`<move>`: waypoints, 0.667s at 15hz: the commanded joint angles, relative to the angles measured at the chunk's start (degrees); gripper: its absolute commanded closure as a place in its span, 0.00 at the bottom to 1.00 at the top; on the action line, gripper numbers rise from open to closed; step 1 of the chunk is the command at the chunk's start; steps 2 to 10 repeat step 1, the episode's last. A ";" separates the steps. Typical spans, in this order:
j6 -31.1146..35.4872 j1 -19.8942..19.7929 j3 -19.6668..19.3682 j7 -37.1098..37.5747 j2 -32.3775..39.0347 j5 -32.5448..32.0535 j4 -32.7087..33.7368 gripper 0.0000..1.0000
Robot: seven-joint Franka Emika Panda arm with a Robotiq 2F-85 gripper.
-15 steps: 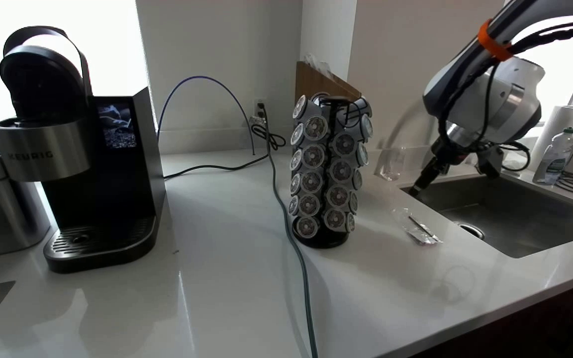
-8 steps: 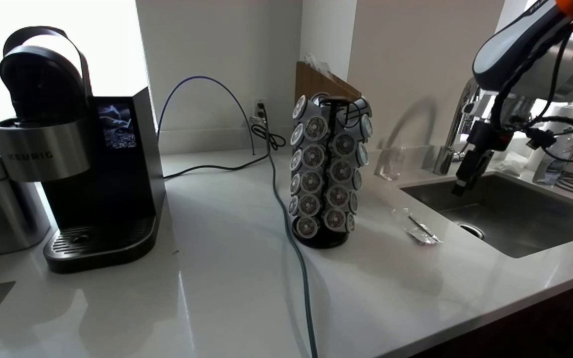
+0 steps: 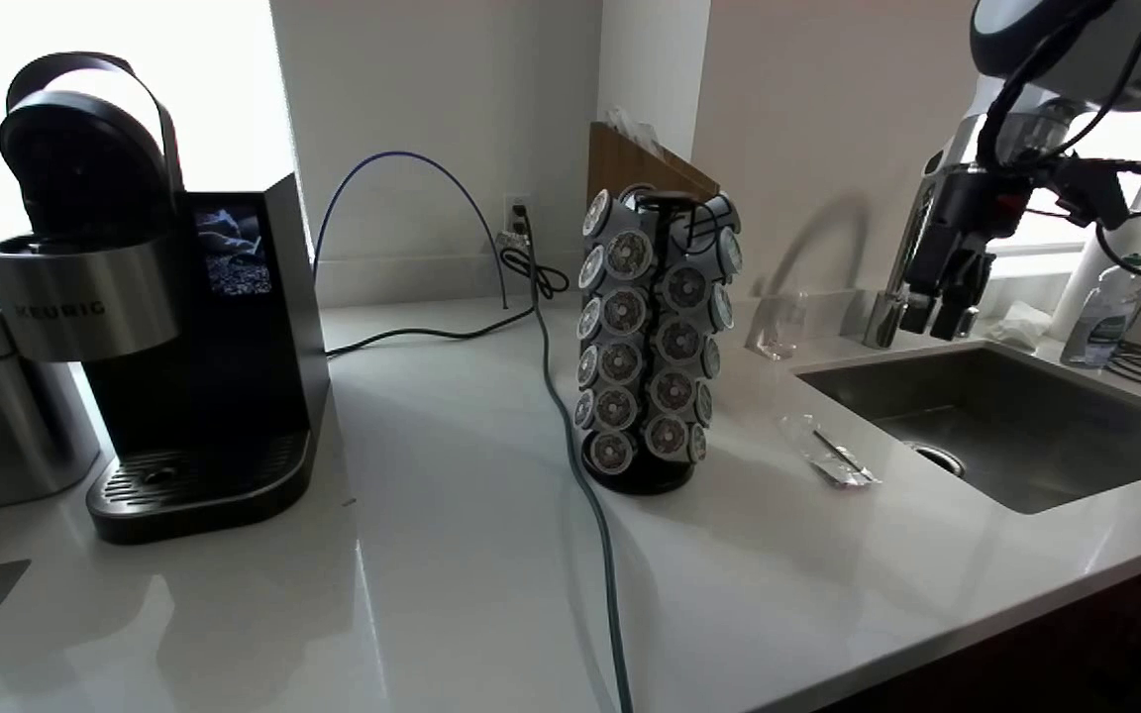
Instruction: Pick up the circular object on the counter and place it on the bottom compartment of the brown shelf
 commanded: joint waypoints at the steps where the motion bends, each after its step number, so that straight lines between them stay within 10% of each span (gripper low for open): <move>1: 0.07 -11.29 11.44 0.51 -0.41 -0.47 -0.18 0.00; 10: 0.07 -11.29 11.44 0.51 -0.41 -0.47 -0.18 0.00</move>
